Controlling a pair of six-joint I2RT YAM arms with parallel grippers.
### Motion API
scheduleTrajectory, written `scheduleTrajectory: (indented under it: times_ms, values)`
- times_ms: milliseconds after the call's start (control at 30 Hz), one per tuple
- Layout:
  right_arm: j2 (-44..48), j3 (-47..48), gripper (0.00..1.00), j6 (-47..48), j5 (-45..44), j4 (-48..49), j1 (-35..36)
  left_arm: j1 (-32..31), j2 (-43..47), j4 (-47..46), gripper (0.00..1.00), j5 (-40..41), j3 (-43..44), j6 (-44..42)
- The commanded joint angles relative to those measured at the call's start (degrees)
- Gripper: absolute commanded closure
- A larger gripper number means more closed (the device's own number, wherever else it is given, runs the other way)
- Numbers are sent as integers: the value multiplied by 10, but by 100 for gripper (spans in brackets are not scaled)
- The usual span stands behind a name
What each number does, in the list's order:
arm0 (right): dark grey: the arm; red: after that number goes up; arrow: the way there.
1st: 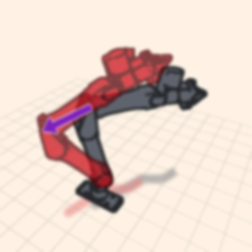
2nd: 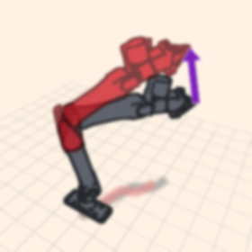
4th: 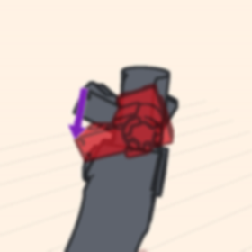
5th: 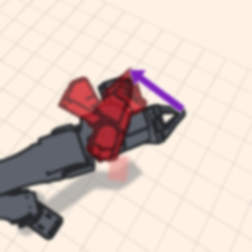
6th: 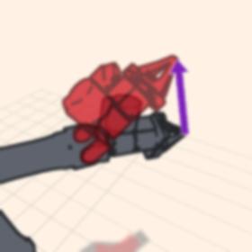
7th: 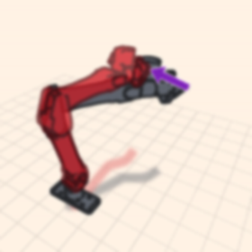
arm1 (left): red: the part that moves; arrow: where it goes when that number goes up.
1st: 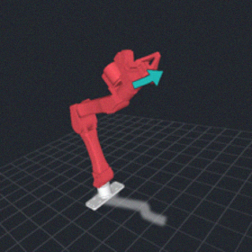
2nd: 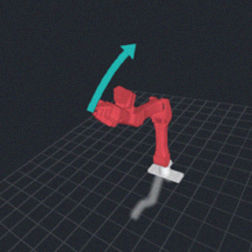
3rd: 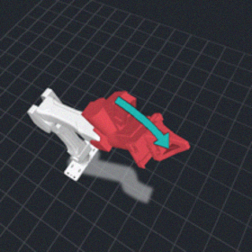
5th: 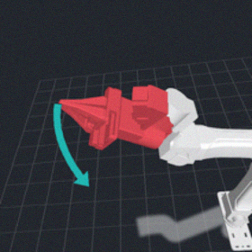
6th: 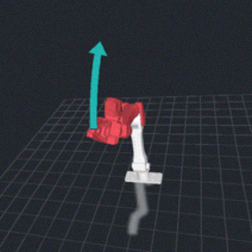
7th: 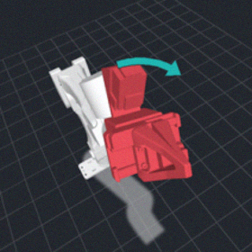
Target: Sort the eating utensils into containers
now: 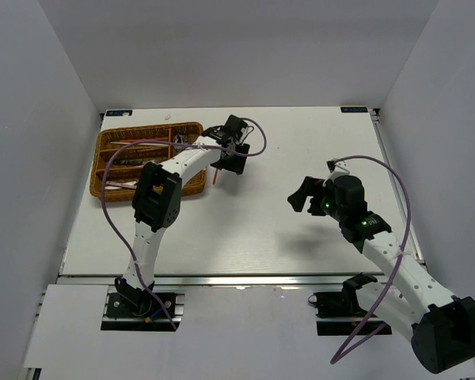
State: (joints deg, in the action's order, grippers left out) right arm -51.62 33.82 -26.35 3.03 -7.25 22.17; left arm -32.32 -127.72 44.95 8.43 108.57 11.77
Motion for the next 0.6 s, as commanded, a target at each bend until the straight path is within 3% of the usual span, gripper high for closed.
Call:
scheduleTrajectory:
  times_ms: [0, 200, 567]
  values:
    - [-7, -7, 11, 15, 37, 19, -2, -1, 42, 18, 28, 26, 8, -23]
    - [-9, -14, 11, 17, 51, 30, -2, 23, 7, 6, 29, 30, 26, -13]
    - [-22, -16, 11, 24, 62, 41, -1, 38, -86, 38, 32, 20, 143, -4]
